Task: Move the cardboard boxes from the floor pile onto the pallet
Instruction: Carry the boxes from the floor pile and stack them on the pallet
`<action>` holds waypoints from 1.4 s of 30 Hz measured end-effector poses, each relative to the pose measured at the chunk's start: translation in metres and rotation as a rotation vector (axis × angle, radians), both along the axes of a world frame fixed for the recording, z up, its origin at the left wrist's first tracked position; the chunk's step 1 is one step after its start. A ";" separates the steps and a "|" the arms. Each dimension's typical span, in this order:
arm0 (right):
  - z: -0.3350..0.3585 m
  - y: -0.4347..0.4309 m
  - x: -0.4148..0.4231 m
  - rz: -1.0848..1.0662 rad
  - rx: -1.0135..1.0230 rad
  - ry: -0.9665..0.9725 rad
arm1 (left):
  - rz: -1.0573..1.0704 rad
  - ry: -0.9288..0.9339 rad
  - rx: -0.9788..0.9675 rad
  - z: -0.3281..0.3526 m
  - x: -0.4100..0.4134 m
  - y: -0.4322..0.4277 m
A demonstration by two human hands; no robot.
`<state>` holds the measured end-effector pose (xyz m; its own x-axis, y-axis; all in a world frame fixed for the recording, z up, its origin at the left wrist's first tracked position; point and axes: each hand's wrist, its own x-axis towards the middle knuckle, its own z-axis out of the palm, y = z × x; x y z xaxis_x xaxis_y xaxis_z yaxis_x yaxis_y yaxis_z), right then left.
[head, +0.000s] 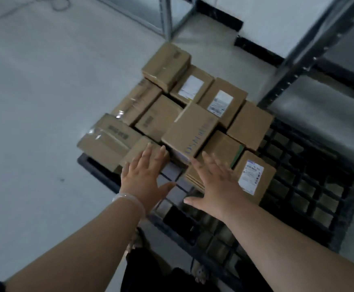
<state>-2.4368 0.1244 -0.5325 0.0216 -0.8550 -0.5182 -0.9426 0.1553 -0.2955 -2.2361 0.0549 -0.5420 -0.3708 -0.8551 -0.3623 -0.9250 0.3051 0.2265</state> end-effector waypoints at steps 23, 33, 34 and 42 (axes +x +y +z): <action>0.391 0.007 0.595 1.027 -0.518 -0.150 | 1.005 -0.052 -0.385 0.403 0.550 0.193; 0.453 -0.020 0.773 1.175 -0.680 -0.217 | 1.213 -0.069 -0.594 0.462 0.699 0.189; 0.453 -0.026 0.788 1.203 -0.680 -0.212 | 1.229 -0.077 -0.596 0.463 0.711 0.183; 0.451 -0.103 0.901 1.448 -0.651 -0.142 | 1.446 -0.109 -0.553 0.463 0.793 0.128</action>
